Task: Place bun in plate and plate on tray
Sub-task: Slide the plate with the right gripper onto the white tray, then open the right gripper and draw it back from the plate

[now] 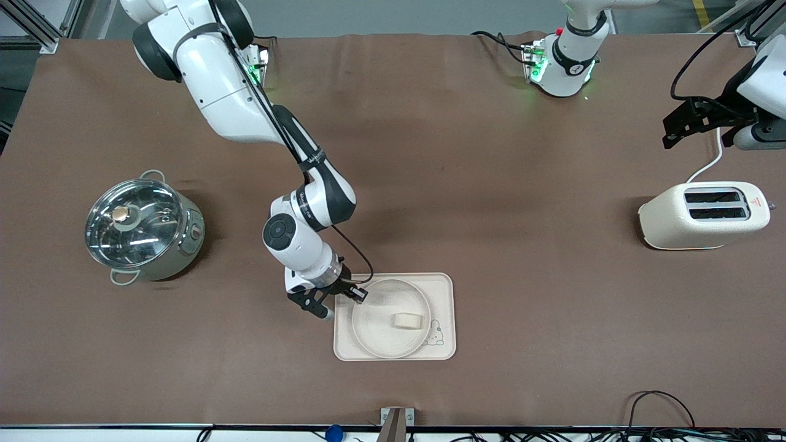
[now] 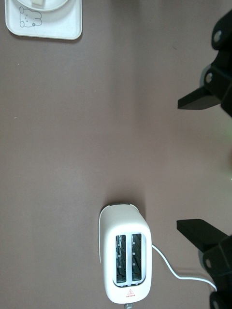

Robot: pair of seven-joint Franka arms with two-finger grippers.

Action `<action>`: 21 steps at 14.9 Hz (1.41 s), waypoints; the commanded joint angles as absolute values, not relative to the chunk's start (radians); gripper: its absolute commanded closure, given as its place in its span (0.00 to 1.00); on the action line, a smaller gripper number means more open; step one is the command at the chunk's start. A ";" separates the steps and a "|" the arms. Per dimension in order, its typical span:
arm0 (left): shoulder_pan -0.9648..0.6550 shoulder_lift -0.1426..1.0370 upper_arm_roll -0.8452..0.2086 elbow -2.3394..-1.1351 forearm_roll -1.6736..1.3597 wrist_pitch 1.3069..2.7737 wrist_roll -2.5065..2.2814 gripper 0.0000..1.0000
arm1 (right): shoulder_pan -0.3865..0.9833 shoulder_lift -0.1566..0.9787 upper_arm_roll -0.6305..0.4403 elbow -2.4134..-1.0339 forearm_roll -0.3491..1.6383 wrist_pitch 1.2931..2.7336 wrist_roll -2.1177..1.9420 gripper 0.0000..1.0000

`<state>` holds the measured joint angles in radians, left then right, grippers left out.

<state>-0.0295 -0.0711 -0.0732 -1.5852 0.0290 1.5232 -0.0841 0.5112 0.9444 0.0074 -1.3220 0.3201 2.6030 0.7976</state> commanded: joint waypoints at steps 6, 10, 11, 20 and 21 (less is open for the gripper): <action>-0.018 -0.072 -0.058 -1.560 0.032 1.505 -0.002 0.00 | 0.492 0.852 -0.001 -1.347 0.318 2.507 0.825 0.00; -0.020 -0.074 -0.060 -1.557 0.031 1.493 0.000 0.00 | 0.469 0.724 -0.064 -1.353 0.314 2.283 0.818 0.00; -0.021 -0.074 -0.060 -1.555 0.031 1.493 0.000 0.00 | 0.472 0.668 -0.095 -1.370 0.308 2.228 0.818 0.00; -0.021 -0.083 -0.066 -1.549 0.031 1.442 -0.009 0.00 | 0.251 0.226 -0.207 -1.496 0.193 1.720 0.294 0.00; -0.020 -0.081 -0.066 -1.548 0.031 1.440 -0.009 0.00 | 0.214 0.184 -0.207 -1.496 0.189 1.653 0.254 0.00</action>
<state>-0.0241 -0.0771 -0.0620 -1.5676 0.0290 1.4647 -0.0195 0.2912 0.3096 -0.2339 -1.4109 0.2009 1.7289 0.3473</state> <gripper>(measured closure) 0.000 0.000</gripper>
